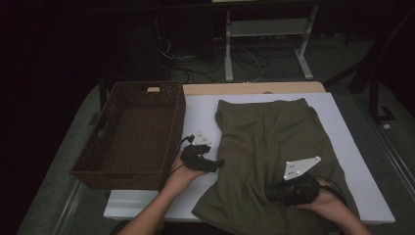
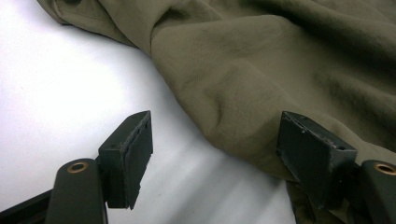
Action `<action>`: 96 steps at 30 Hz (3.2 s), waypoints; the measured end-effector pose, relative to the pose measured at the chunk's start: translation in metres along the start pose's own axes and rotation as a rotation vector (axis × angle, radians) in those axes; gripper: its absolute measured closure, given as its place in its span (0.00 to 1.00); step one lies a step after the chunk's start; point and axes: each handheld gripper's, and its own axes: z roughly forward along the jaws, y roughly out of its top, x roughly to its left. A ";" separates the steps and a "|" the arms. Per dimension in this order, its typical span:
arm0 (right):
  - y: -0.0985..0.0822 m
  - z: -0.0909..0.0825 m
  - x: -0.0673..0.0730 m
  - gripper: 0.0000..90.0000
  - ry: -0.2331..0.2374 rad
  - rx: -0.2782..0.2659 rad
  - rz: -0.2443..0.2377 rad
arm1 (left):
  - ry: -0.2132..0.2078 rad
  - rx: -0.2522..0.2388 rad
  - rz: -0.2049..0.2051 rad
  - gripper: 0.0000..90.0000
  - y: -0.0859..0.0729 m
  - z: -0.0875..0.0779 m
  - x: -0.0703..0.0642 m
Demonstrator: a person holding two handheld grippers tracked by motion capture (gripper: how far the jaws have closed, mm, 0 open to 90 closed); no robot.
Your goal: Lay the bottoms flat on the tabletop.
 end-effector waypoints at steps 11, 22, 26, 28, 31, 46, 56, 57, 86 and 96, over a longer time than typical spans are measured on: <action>-0.014 -0.024 -0.038 0.46 -0.249 -0.084 0.125 | 0.012 -0.034 -0.046 0.56 0.000 -0.004 0.003; -0.023 -0.025 -0.055 0.45 -0.312 -0.081 0.183 | 0.091 0.070 -0.076 0.92 -0.001 0.020 0.005; -0.022 -0.023 -0.054 0.45 -0.307 -0.073 0.177 | 0.051 0.031 -0.068 0.92 0.006 0.026 -0.001; -0.022 -0.022 -0.054 0.45 -0.307 -0.076 0.173 | 0.021 -0.005 -0.056 0.92 0.011 0.028 -0.007; -0.022 -0.022 -0.054 0.44 -0.306 -0.075 0.174 | -0.010 -0.046 -0.016 0.92 0.017 0.032 -0.017; -0.022 -0.022 -0.054 0.45 -0.306 -0.070 0.172 | -0.041 -0.026 0.129 0.78 0.028 0.058 -0.044; -0.020 -0.024 -0.054 0.45 -0.305 -0.086 0.163 | -0.091 0.018 0.007 0.58 0.003 0.009 -0.028; -0.020 -0.023 -0.054 0.45 -0.303 -0.085 0.163 | -0.113 0.022 -0.001 0.56 -0.001 0.009 -0.029; -0.017 -0.018 -0.056 0.45 -0.288 -0.075 0.150 | -0.005 0.104 0.079 0.99 -0.044 -0.048 -0.050; -0.017 -0.018 -0.056 0.45 -0.283 -0.071 0.145 | 0.033 0.013 -0.011 0.67 -0.039 -0.048 -0.040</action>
